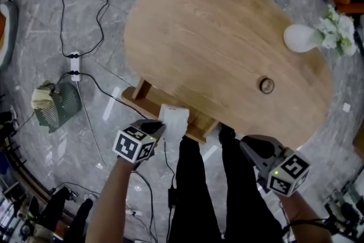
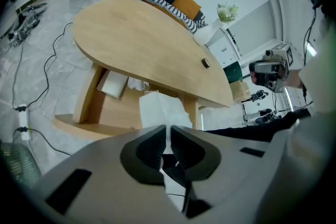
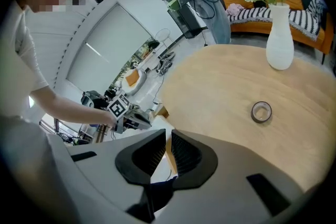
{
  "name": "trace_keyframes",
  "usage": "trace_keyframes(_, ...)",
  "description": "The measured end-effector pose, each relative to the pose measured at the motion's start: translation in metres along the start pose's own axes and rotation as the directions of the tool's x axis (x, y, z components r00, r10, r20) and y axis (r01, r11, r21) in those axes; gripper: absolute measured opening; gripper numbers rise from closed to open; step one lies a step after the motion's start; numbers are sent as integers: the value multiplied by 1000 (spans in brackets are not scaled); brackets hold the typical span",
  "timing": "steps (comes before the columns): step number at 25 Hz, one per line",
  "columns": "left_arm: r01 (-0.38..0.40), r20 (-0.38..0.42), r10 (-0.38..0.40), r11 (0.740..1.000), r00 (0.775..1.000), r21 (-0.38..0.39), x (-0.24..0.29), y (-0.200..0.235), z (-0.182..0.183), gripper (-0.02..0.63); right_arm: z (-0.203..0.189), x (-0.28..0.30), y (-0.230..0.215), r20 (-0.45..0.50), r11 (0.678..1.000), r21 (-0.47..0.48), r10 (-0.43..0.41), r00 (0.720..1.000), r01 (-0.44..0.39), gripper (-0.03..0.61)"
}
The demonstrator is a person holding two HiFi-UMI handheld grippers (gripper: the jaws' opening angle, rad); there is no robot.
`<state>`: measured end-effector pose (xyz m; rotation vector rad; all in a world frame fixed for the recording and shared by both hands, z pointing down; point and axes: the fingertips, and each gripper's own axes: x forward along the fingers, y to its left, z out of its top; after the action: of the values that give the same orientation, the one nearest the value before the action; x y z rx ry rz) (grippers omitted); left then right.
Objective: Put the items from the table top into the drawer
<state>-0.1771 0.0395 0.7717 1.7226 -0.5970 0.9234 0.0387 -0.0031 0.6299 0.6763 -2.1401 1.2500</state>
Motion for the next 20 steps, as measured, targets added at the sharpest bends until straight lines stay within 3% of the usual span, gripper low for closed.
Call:
trace_keyframes(7, 14, -90, -4, 994, 996, 105, 16, 32, 22, 29, -1, 16, 7, -2, 1000, 22, -1, 1000, 1, 51)
trace_keyframes(11, -5, -157, 34, 984, 987, 179, 25, 52, 24, 30, -3, 23, 8, -4, 999, 35, -11, 1000, 11, 51)
trace_keyframes(13, -49, -155, 81, 979, 985, 200, 26, 66, 23, 40, -2, 27, 10, -1, 999, 40, -12, 1000, 12, 51)
trace_keyframes(16, -114, -99, 131, 980, 986, 160, 18, 81, 22, 60, 1, 32, 14, 7, 999, 44, -9, 1000, 9, 51)
trace_keyframes(20, -176, 28, 175, 984, 984, 29, -5, 87, 19, 50, 5, 36, 19, 15, 999, 46, -9, 1000, 8, 51)
